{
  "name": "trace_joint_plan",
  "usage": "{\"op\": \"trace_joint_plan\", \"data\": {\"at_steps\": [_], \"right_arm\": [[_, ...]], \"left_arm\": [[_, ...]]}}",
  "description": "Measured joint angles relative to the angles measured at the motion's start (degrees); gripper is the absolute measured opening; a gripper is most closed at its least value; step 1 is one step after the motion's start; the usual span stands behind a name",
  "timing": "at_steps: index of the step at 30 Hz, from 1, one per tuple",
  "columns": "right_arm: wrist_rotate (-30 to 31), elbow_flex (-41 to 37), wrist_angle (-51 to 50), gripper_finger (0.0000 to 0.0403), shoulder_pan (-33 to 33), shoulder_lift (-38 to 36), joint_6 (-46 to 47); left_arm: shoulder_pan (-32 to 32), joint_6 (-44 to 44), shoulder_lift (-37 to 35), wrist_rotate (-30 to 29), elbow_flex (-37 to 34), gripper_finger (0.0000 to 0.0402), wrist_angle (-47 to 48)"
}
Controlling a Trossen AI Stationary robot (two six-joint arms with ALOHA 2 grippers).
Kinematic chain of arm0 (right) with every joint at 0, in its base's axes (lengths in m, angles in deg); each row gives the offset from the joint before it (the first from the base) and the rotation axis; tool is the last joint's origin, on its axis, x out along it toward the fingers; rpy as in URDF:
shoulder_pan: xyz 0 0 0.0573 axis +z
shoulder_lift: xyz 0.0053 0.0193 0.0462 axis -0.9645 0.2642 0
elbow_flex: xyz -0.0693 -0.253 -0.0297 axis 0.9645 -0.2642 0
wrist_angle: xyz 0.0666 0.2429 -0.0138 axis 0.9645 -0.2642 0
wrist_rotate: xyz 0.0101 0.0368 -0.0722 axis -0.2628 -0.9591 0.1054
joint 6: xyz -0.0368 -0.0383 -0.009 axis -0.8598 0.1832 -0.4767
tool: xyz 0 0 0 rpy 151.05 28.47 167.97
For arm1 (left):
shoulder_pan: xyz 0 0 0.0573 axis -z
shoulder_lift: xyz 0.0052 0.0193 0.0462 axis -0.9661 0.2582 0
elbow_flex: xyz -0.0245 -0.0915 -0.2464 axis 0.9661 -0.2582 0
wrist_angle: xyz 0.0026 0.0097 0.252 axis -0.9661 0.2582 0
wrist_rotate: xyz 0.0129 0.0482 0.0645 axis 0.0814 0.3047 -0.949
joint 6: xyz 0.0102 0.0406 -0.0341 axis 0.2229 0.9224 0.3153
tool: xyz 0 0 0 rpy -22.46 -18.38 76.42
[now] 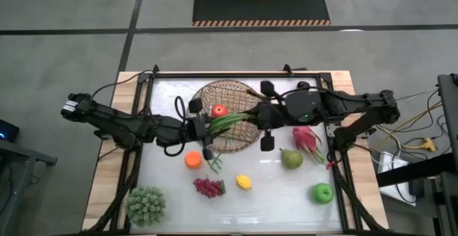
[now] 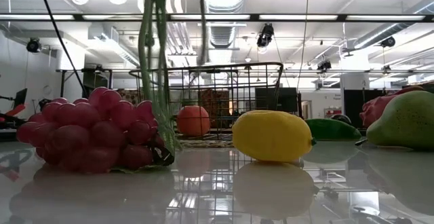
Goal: Build produce basket
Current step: Put the string beans into the wire basket
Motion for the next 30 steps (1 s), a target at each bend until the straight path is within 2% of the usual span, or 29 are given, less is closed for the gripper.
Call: {"op": "trace_joint_plan", "data": {"at_steps": [2, 4, 16, 22, 25, 27, 30], "right_arm": [[-0.01, 0.0, 0.83, 0.002, 0.02, -0.79, 0.5], [0.0, 0.0, 0.83, 0.002, 0.02, -1.19, 1.03], [-0.04, -2.6, 0.62, 0.0019, 0.02, -1.43, 3.3], [-0.02, -9.59, 9.35, 0.0019, -0.03, 0.27, 3.37], [-0.07, -12.12, 13.79, 0.0019, -0.04, 1.8, 3.15], [-0.05, -13.29, 17.16, 0.0028, -0.08, 2.71, 3.02], [0.0, -13.92, 20.98, 0.0066, -0.13, 4.43, 1.47]], "left_arm": [[0.0, -0.69, -0.02, 0.03, -0.01, 0.0035, 0.98], [0.04, -0.72, -0.02, 0.94, -0.02, 0.001, 1.11], [4.09, 3.66, -3.39, 3.59, -0.02, 0.0001, -2.69], [4.43, 3.9, -4.96, 8.61, -0.2, 0.0, -9.15], [4.4, 3.87, -4.98, 8.68, -0.24, 0.0, -10.87], [4.42, 3.76, -4.98, 8.7, -0.24, 0.0, -11.36], [4.42, 2.52, -4.73, 8.8, -0.24, 0.0, -13.06]]}}
